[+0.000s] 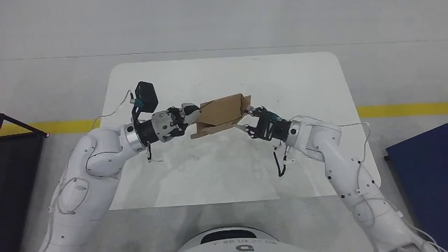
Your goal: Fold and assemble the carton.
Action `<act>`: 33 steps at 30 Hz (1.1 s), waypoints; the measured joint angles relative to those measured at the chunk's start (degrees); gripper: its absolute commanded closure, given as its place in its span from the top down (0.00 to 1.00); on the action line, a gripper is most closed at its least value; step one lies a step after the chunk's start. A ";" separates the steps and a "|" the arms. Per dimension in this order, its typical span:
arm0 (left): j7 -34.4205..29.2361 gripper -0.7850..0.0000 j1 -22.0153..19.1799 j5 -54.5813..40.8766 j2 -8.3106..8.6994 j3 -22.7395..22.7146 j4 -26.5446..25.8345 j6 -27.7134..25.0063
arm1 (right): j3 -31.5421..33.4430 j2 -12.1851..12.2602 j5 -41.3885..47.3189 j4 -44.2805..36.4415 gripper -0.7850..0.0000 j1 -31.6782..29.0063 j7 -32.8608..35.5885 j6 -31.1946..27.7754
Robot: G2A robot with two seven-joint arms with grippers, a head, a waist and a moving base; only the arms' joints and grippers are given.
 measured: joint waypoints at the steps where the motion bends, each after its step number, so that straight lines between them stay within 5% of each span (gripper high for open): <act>1: 0.14 0.00 -0.03 0.21 0.03 -0.07 0.05 0.01 | 0.36 -0.01 0.84 0.40 0.67 -0.02 0.45 0.54; 11: 2.01 0.00 -0.31 2.16 0.38 -0.87 1.40 -0.44 | 4.83 0.62 5.69 -2.77 0.49 -3.52 2.47 2.84; 25: 3.12 0.00 0.03 5.20 0.76 0.00 1.55 -1.55 | 0.07 0.08 5.82 -2.92 0.67 -1.18 -1.56 -0.73; 29: 3.90 0.00 0.29 6.04 0.90 -0.03 1.34 -2.12 | -2.07 -0.78 10.63 2.82 0.49 2.37 -0.07 -0.48; 33: 4.90 0.00 0.56 6.85 1.03 -0.44 1.16 -2.38 | -2.76 -1.15 14.47 5.91 0.47 4.25 -0.80 -2.23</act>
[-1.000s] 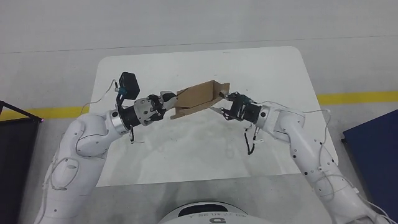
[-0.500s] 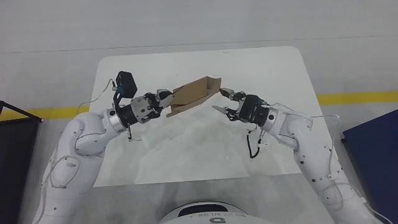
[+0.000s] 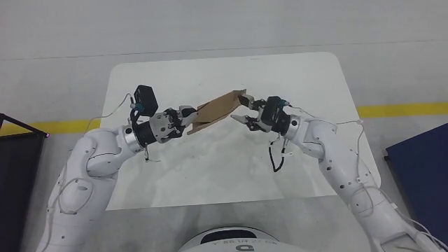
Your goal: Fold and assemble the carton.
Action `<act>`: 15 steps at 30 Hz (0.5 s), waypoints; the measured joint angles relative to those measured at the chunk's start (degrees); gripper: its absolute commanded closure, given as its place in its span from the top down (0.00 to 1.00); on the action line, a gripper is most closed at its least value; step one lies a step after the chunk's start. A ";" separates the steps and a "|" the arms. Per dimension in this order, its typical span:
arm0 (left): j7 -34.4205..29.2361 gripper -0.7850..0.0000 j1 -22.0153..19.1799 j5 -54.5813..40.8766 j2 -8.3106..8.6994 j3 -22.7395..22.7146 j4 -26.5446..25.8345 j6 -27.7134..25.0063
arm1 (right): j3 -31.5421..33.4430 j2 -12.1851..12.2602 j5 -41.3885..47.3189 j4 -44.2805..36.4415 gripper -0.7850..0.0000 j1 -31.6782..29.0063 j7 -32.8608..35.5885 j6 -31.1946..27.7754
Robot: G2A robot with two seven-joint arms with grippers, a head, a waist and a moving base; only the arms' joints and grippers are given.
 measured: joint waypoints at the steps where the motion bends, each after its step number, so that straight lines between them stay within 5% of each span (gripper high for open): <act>1: 0.20 0.00 0.11 0.10 0.03 -0.09 -0.05 -0.04 | -0.10 -0.02 0.56 0.34 0.47 0.21 -0.45 -0.87; 15: 1.76 0.00 0.88 2.42 0.38 0.62 -1.11 -1.11 | -2.62 -0.50 4.11 4.53 0.46 3.60 -3.36 -10.45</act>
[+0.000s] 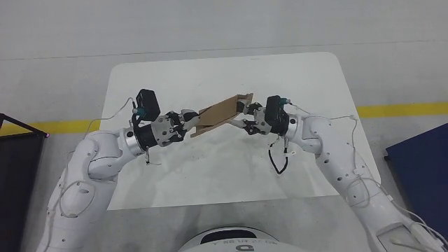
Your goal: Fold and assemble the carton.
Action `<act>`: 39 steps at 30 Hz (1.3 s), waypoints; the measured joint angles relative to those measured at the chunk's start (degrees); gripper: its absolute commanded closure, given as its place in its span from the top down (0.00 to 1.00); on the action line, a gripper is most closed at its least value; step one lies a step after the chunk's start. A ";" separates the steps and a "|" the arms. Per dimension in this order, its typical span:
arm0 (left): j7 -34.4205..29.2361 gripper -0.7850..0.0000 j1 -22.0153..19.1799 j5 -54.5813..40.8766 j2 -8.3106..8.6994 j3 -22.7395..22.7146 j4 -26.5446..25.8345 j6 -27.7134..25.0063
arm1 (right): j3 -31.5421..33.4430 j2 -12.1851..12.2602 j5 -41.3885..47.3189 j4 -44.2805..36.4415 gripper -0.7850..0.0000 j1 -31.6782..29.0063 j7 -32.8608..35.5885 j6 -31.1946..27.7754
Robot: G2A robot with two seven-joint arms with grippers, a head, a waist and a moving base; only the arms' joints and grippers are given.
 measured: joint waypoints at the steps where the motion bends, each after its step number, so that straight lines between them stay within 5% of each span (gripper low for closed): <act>1: 0.09 0.00 0.05 0.23 0.02 0.03 -0.03 -0.06 | 0.00 0.01 0.38 0.25 0.45 0.07 -0.50 -0.92; 7: 0.81 0.00 0.51 1.71 0.16 0.23 -0.34 0.10 | -1.49 0.26 0.81 1.16 0.20 0.74 -2.03 -4.10; 14: 1.43 0.00 1.28 3.27 0.36 0.04 -0.94 0.71 | -4.59 1.38 -0.44 1.66 0.00 1.85 -3.57 -4.03; 17: 1.71 0.00 1.64 3.81 0.44 -0.11 -1.18 1.13 | -5.08 1.87 0.05 2.11 0.00 2.06 -4.63 -4.03; 18: 1.79 0.11 1.76 3.99 0.46 -0.13 -1.25 1.22 | -5.22 2.02 0.18 2.18 0.00 2.10 -4.89 -4.03; 19: 1.86 0.70 1.88 4.22 0.49 -0.16 -1.30 1.34 | -5.35 2.17 0.32 2.23 0.00 2.13 -5.12 -4.03; 20: 1.91 1.00 2.05 4.57 0.52 -0.18 -1.38 1.59 | -5.53 2.37 0.45 2.25 0.00 2.15 -5.35 -4.03; 24: 1.83 1.00 2.68 5.44 0.54 -0.24 -1.30 4.15 | -4.69 2.93 -0.03 2.70 0.00 2.12 -4.65 -3.13; 32: 0.85 1.00 4.30 10.72 1.03 -2.57 1.56 6.85 | 2.35 3.90 0.40 -4.44 0.00 -4.86 -7.05 11.52; 39: 2.04 1.00 3.45 15.24 0.31 2.65 4.97 11.42 | 3.00 4.09 0.66 -10.32 0.00 -8.37 -11.68 8.51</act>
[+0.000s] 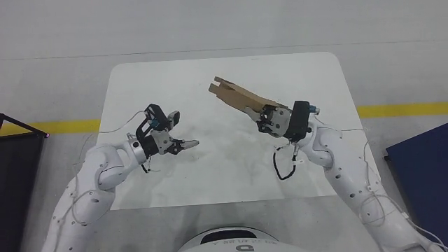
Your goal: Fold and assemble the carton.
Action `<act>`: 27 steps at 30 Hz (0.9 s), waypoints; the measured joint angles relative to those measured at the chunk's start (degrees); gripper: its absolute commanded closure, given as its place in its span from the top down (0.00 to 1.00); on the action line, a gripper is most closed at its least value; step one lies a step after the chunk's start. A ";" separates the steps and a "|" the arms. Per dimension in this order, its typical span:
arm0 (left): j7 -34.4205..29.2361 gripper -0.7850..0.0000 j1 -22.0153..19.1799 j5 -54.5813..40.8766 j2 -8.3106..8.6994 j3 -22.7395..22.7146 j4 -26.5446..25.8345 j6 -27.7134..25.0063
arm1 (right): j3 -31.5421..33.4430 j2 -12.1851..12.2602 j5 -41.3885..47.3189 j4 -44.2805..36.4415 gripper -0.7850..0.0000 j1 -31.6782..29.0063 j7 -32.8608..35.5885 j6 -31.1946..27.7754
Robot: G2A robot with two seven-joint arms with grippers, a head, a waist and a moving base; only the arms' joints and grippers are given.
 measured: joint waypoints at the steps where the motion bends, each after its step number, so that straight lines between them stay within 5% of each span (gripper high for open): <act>1: -0.12 1.00 -0.67 0.25 -0.23 1.16 0.08 1.65 | -0.34 -0.07 0.26 -0.15 0.00 0.08 -0.08 -0.68; 6: -0.37 1.00 -5.22 -0.33 -1.59 7.22 1.11 9.31 | -2.23 -0.51 0.50 -0.13 0.00 1.00 0.90 -2.44; 11: -0.77 1.00 -8.87 -2.41 -2.54 11.21 2.32 11.37 | -3.87 -0.95 0.97 0.45 0.00 2.00 2.40 -3.42; 27: 2.12 1.00 -11.08 -8.81 -3.79 12.26 3.16 17.82 | -6.88 -1.76 3.79 4.14 0.00 3.07 7.10 -7.49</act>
